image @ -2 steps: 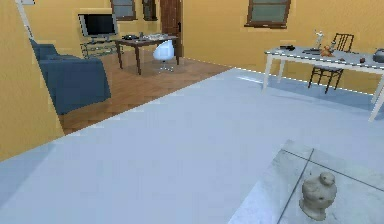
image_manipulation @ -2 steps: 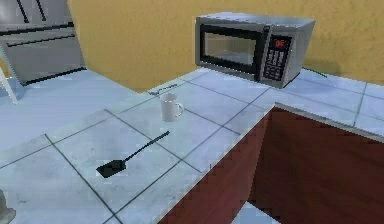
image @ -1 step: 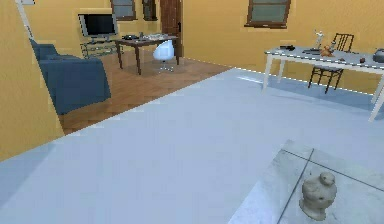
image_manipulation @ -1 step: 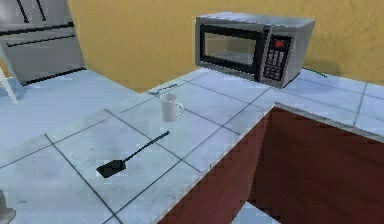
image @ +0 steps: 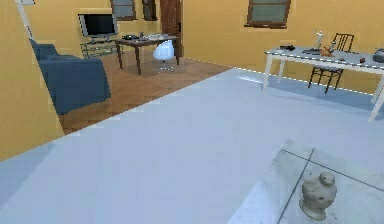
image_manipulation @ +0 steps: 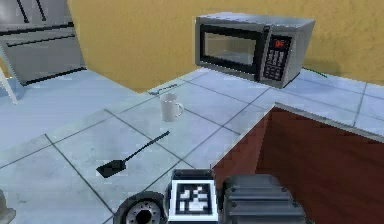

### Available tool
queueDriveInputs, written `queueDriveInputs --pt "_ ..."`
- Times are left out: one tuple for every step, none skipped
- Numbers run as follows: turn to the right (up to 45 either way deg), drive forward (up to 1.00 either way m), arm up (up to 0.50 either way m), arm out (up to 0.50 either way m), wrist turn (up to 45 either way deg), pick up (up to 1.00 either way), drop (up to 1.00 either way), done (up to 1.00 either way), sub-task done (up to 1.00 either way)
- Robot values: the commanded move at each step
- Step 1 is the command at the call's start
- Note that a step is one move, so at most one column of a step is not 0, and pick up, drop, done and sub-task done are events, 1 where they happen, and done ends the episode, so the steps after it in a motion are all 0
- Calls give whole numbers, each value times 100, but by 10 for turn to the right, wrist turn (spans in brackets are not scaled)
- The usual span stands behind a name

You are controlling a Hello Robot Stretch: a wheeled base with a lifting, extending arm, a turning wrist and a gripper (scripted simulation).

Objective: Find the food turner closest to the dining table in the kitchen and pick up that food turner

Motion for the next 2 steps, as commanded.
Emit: queueDriveInputs --pt "0 0 0 36 0 0 0 0 0" --pt "0 0 0 0 450 0 0 0 0"
